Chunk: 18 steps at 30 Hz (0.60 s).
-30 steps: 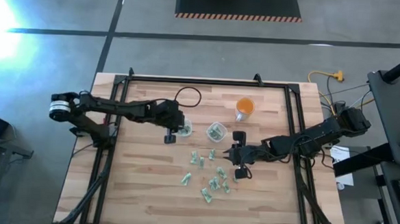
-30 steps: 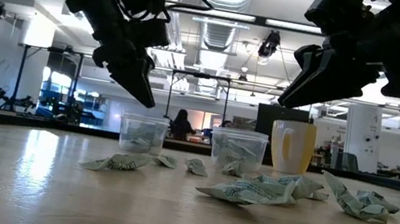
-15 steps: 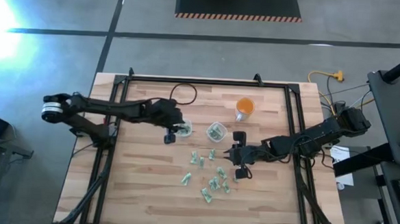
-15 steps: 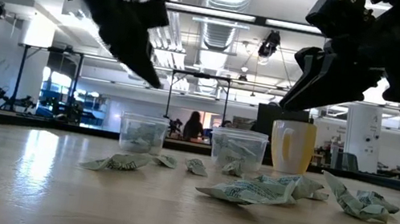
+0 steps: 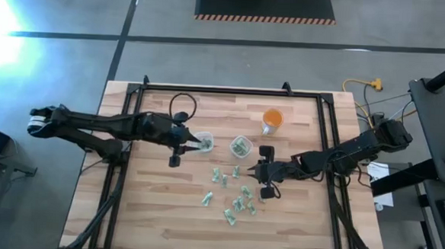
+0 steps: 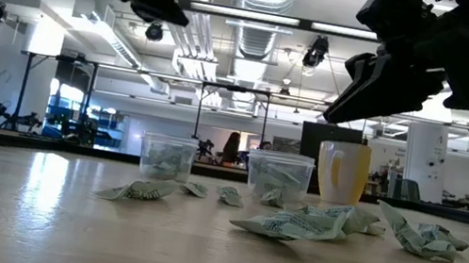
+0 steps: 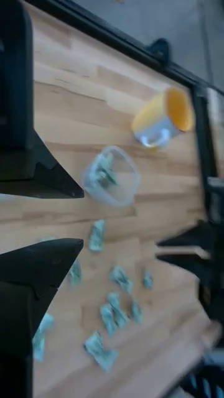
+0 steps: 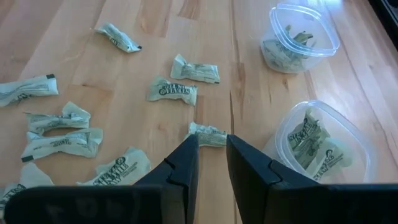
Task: Pick and place items into bin
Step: Put the white stevia packet into the right transparent bin
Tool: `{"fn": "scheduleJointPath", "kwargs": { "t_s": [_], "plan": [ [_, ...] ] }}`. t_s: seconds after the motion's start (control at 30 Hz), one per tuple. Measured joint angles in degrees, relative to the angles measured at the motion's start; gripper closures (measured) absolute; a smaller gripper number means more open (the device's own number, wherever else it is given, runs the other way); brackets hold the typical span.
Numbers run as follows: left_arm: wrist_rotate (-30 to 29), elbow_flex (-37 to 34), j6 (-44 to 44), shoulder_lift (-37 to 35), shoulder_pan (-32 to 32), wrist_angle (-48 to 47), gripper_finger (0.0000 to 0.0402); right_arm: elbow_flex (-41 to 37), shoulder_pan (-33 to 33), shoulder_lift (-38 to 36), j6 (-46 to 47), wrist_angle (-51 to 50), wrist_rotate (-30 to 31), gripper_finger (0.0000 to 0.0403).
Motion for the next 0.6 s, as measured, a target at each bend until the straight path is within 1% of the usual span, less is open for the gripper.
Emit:
{"fn": "scheduleJointPath", "kwargs": {
  "t_s": [0.2,0.37,0.6],
  "plan": [
    [0.0,0.0,0.0,-1.1,-3.0,0.0,0.0304,0.0,0.0,0.0,-0.2,1.0,0.0,0.0330],
    [-0.2,0.0,0.2,-0.6,-3.3,0.1,0.0304,0.0,0.0,0.0,-0.9,1.0,0.0,0.0330],
    [-1.8,0.2,0.7,0.9,-3.3,1.6,0.0304,0.0,0.0,0.0,1.2,0.8,0.0,0.0330]
  ]
}}
